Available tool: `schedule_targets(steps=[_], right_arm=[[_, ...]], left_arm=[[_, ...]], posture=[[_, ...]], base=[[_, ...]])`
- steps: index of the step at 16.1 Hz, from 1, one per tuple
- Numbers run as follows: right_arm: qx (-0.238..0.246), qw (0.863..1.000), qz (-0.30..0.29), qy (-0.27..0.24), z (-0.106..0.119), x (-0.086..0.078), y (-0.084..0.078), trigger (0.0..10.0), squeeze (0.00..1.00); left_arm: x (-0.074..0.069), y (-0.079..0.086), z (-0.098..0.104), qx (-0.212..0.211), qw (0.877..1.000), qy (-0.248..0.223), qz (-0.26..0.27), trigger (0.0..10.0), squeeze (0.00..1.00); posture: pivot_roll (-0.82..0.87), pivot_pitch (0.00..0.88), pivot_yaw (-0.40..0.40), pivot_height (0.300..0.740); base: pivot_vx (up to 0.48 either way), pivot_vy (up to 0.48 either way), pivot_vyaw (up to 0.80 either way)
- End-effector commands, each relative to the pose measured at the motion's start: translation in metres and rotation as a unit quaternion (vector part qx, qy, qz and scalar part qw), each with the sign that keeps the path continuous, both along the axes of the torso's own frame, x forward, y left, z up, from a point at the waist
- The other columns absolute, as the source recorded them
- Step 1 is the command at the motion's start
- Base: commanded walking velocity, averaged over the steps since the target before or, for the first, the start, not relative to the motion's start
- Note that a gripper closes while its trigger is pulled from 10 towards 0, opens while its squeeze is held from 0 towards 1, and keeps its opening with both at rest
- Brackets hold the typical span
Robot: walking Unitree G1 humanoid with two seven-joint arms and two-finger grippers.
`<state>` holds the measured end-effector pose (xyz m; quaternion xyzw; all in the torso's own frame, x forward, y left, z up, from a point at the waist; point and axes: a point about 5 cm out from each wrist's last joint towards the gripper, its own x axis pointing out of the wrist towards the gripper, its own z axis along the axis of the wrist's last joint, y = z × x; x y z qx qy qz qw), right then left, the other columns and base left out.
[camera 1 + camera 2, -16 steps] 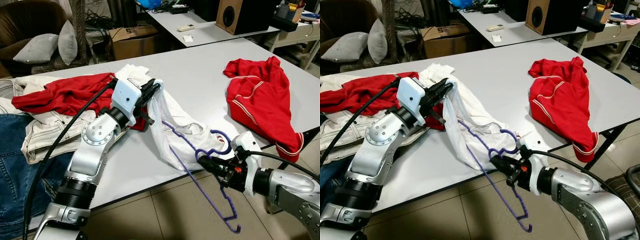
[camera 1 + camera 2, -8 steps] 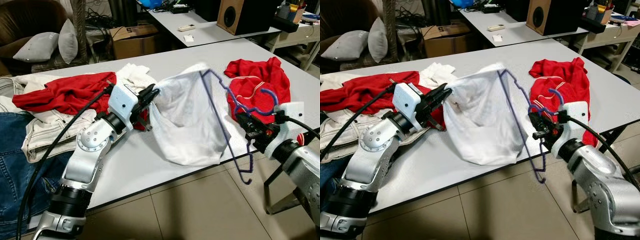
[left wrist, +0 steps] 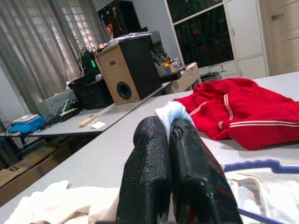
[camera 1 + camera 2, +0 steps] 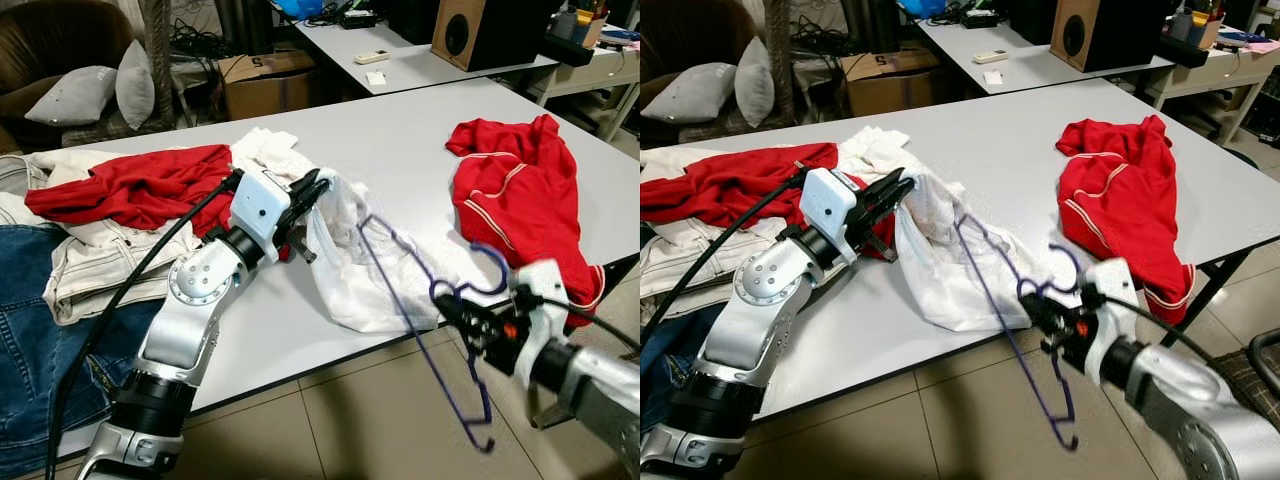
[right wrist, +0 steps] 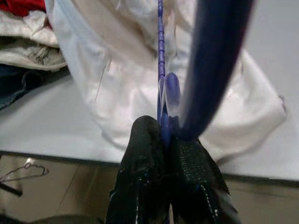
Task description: Hang hanger
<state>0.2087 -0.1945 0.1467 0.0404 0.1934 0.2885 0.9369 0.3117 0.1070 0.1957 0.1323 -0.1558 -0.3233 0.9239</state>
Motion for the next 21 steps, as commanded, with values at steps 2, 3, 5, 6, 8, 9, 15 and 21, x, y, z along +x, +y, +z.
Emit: schedule_targets(steps=[2, 3, 5, 6, 8, 9, 15, 21], right_arm=[[0.008, 1.0, 0.029, 0.007, 0.005, -0.009, 0.004, 10.0, 0.0], [0.009, 0.999, 0.036, 0.01, 0.004, -0.011, 0.005, 10.0, 0.0], [0.015, 0.998, 0.059, 0.018, 0.004, -0.016, 0.01, 10.0, 0.0], [0.015, 0.998, 0.059, 0.019, 0.003, -0.015, 0.011, 10.0, 0.0], [0.011, 0.998, 0.057, 0.026, 0.001, -0.012, 0.011, 10.0, 0.0], [0.012, 0.998, 0.062, 0.029, 0.001, -0.011, 0.011, 10.0, 0.0], [-0.023, 0.997, 0.034, 0.058, -0.008, -0.007, 0.0, 10.0, 0.0], [-0.015, 0.998, 0.044, 0.034, -0.004, 0.016, 0.007, 10.0, 0.0]], left_arm=[[0.007, 0.002, 0.004, 0.012, 1.0, -0.004, 0.019, 0.0, 0.0], [0.007, 0.002, 0.005, 0.012, 1.0, -0.004, 0.019, 0.0, 0.0], [0.008, -0.001, 0.006, 0.014, 1.0, -0.01, 0.015, 0.0, 0.0], [0.007, -0.002, 0.007, 0.012, 1.0, -0.012, 0.009, 0.0, 0.0], [0.006, -0.004, 0.006, 0.018, 1.0, -0.014, 0.004, 0.0, 0.0], [0.006, -0.004, 0.006, 0.019, 1.0, -0.015, 0.005, 0.0, 0.0], [0.009, 0.001, 0.011, 0.017, 0.999, -0.027, 0.014, 0.0, 0.0], [0.001, -0.011, 0.005, 0.034, 0.998, -0.02, -0.042, 0.0, 0.0]], posture=[[-0.13, 0.0, 0.051, 0.74], [-0.13, 0.0, 0.051, 0.74], [-0.13, 0.0, 0.051, 0.74], [-0.13, 0.0, 0.051, 0.74], [-0.12, 0.0, 0.041, 0.74], [-0.12, 0.0, 0.033, 0.74], [-0.11, 0.0, 0.032, 0.74], [-0.11, 0.0, 0.043, 0.74]], base=[[0.0, 0.0, 0.0], [0.0, 0.0, 0.0], [0.0, 0.0, 0.0], [0.0, 0.0, 0.0], [0.0, 0.0, 0.0], [0.0, 0.0, 0.0], [0.0, 0.0, 0.0], [0.0, 0.0, 0.0]])
